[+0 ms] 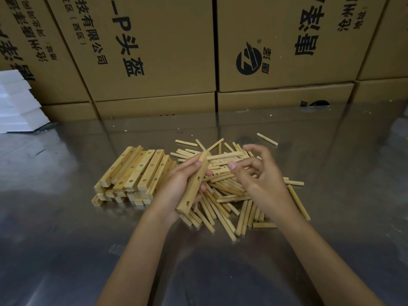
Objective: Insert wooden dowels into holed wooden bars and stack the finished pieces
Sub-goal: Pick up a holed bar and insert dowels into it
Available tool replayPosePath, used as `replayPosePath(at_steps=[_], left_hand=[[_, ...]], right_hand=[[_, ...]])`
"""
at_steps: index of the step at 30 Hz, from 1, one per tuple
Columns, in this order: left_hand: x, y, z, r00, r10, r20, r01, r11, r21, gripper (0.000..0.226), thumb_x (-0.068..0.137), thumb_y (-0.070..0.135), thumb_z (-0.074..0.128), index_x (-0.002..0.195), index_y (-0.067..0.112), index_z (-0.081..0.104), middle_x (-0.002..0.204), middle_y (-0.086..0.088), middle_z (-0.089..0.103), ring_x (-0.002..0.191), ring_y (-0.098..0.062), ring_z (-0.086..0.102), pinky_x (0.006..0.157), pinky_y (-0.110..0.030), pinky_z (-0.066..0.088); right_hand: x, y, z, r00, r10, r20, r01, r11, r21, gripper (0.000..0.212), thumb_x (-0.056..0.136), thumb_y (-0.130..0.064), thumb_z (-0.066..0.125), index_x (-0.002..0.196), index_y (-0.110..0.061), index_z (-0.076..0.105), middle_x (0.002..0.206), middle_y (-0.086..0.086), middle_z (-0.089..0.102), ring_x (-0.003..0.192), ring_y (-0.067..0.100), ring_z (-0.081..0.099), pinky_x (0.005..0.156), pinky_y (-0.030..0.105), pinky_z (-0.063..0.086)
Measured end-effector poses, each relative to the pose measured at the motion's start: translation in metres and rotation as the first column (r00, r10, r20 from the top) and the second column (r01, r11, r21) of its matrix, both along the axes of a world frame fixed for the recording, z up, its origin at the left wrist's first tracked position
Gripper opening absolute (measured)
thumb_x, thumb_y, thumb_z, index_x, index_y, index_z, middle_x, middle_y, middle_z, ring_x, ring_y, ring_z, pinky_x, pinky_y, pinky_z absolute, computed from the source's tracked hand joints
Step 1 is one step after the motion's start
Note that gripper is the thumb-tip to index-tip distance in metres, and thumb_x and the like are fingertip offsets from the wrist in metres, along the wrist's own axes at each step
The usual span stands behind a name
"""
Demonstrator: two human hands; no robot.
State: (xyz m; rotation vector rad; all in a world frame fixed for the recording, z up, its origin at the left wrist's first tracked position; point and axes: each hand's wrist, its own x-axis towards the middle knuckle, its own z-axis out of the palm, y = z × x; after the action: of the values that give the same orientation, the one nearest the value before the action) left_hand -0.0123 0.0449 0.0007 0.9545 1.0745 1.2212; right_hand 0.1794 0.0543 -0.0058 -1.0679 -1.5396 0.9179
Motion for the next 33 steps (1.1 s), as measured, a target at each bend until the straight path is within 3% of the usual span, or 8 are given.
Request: replayPosePath(at_steps=[3, 5, 7, 10, 14, 21, 26, 33], left_hand=[[-0.004, 0.001, 0.001, 0.992, 0.053, 0.115, -0.052, 0.999, -0.014, 0.033, 0.103, 0.02, 0.048, 0.135, 0.023, 0.057, 0.087, -0.005, 0.071, 0.056, -0.012, 0.056, 0.038, -0.022, 0.042], [-0.006, 0.001, 0.001, 0.982, 0.065, 0.176, -0.061, 0.998, -0.023, 0.032, 0.103, 0.019, 0.046, 0.134, 0.019, 0.056, 0.084, -0.004, 0.07, 0.055, -0.012, 0.054, 0.036, -0.021, 0.04], [-0.007, 0.0, 0.001, 0.977, 0.065, 0.203, -0.059, 0.998, -0.035, 0.032, 0.104, 0.018, 0.044, 0.134, 0.016, 0.056, 0.082, -0.005, 0.068, 0.055, -0.012, 0.053, 0.036, -0.02, 0.039], [-0.006, 0.001, 0.0, 0.977, 0.071, 0.202, -0.064, 0.997, -0.042, 0.032, 0.104, 0.018, 0.045, 0.133, 0.016, 0.056, 0.083, -0.005, 0.069, 0.056, -0.012, 0.054, 0.036, -0.02, 0.04], [-0.001, -0.001, -0.002, 0.986, 0.055, 0.159, -0.047, 0.997, -0.055, 0.033, 0.103, 0.022, 0.047, 0.133, 0.023, 0.06, 0.084, -0.002, 0.071, 0.057, -0.01, 0.057, 0.04, -0.02, 0.044], [0.018, -0.003, -0.004, 0.999, 0.029, 0.034, -0.027, 0.997, -0.067, 0.033, 0.101, 0.028, 0.051, 0.13, 0.035, 0.064, 0.089, 0.003, 0.073, 0.058, -0.007, 0.06, 0.044, -0.021, 0.044], [0.022, -0.002, -0.008, 1.0, 0.024, 0.018, -0.023, 0.999, -0.045, 0.032, 0.101, 0.03, 0.053, 0.13, 0.038, 0.064, 0.087, 0.006, 0.072, 0.06, -0.009, 0.059, 0.044, -0.023, 0.042], [0.029, -0.004, -0.014, 0.998, 0.035, -0.047, -0.035, 0.999, 0.003, 0.03, 0.102, 0.032, 0.051, 0.125, 0.043, 0.066, 0.102, 0.004, 0.076, 0.065, -0.005, 0.064, 0.046, -0.022, 0.043]], right_hand=[[0.008, 0.003, -0.003, 0.936, 0.139, 0.323, -0.14, 0.99, -0.018, 0.021, 0.086, -0.024, 0.071, 0.099, -0.038, 0.062, 0.089, -0.012, 0.063, 0.089, 0.005, 0.054, 0.082, 0.028, 0.046], [0.009, 0.002, -0.008, 0.743, 0.16, 0.65, -0.216, 0.976, 0.006, 0.016, 0.083, -0.026, 0.071, 0.091, -0.038, 0.064, 0.094, -0.018, 0.055, 0.098, 0.003, 0.043, 0.091, 0.029, 0.039], [0.006, 0.002, -0.013, 0.649, 0.119, 0.751, -0.241, 0.969, 0.054, 0.014, 0.084, -0.028, 0.07, 0.092, -0.038, 0.064, 0.097, -0.019, 0.05, 0.101, 0.004, 0.037, 0.098, 0.032, 0.037], [0.0, -0.001, -0.012, 0.746, 0.032, 0.666, -0.209, 0.96, 0.188, 0.008, 0.091, -0.029, 0.065, 0.095, -0.035, 0.062, 0.098, -0.019, 0.054, 0.101, 0.003, 0.042, 0.097, 0.038, 0.04], [-0.01, -0.011, -0.003, 0.899, -0.011, 0.437, -0.15, 0.931, 0.332, 0.013, 0.097, -0.04, 0.051, 0.109, -0.041, 0.058, 0.089, -0.018, 0.063, 0.081, 0.007, 0.061, 0.075, 0.035, 0.051], [-0.015, -0.019, -0.005, 0.806, -0.218, 0.551, -0.088, 0.875, 0.476, 0.02, 0.093, -0.035, 0.063, 0.111, -0.037, 0.07, 0.082, -0.011, 0.051, 0.072, 0.008, 0.052, 0.06, 0.022, 0.032], [-0.013, -0.018, -0.005, 0.789, -0.219, 0.574, -0.104, 0.873, 0.476, 0.02, 0.091, -0.029, 0.066, 0.109, -0.033, 0.074, 0.083, -0.013, 0.047, 0.076, 0.003, 0.045, 0.058, 0.012, 0.029], [-0.009, -0.014, -0.003, 0.805, -0.122, 0.58, -0.156, 0.9, 0.406, 0.015, 0.093, -0.025, 0.061, 0.103, -0.028, 0.073, 0.087, -0.014, 0.059, 0.079, 0.007, 0.056, 0.065, 0.031, 0.049]])
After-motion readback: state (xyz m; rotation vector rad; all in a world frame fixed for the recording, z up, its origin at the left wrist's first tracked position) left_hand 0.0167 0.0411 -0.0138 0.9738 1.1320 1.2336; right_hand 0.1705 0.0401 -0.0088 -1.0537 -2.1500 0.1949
